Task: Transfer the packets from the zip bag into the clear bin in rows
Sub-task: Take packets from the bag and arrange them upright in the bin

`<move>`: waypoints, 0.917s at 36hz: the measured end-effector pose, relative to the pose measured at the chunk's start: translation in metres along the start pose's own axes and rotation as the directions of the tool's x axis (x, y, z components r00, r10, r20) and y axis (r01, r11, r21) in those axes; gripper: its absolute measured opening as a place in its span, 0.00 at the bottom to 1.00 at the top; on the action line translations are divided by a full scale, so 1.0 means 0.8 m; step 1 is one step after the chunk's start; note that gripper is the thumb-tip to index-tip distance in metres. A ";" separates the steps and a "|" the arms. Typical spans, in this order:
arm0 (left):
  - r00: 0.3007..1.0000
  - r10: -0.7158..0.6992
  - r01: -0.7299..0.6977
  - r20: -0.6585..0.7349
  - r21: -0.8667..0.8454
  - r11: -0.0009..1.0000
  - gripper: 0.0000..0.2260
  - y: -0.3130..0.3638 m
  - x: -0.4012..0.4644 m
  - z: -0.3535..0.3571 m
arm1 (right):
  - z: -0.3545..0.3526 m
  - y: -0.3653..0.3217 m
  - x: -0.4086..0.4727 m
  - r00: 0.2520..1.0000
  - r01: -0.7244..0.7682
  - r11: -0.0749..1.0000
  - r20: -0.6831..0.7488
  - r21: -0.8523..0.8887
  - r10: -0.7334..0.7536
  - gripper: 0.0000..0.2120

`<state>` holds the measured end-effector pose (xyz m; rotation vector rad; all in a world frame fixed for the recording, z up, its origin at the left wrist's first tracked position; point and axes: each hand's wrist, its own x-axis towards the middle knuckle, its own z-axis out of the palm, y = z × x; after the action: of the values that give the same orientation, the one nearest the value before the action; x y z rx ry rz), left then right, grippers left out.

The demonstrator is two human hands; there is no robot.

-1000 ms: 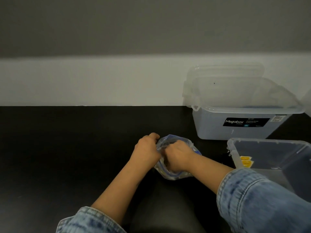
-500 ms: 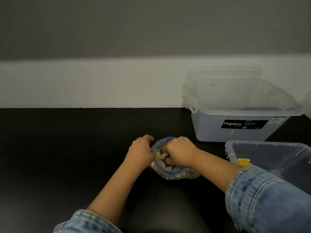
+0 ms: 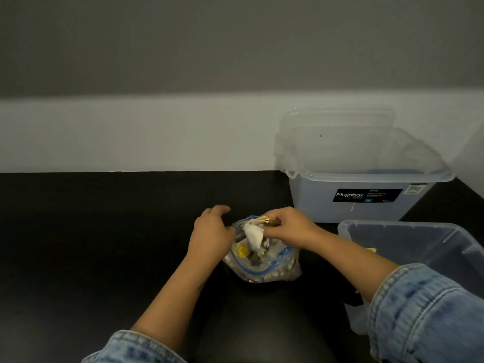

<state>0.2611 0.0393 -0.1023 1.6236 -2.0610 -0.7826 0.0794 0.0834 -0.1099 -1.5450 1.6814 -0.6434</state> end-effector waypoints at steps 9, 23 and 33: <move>0.966 -0.237 0.167 0.104 -0.950 0.264 0.14 0.034 -0.020 0.015 | -0.018 -0.020 -0.010 0.987 0.067 0.978 -0.159 0.197 -0.035 0.05; 0.873 -0.109 0.386 0.476 -0.809 -0.443 0.22 0.064 -0.023 0.026 | -0.004 -0.079 -0.055 0.929 0.122 0.749 -0.191 -0.651 -0.317 0.22; 0.825 0.003 0.523 0.565 -0.761 -0.385 0.21 0.065 -0.029 0.039 | -0.042 -0.087 -0.080 0.973 0.058 0.881 -0.171 -0.471 -0.155 0.17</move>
<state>0.2086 0.0765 -0.0921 0.7231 -0.1488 -2.2496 0.0938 0.1321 -0.0233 -1.9736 2.0218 -0.4879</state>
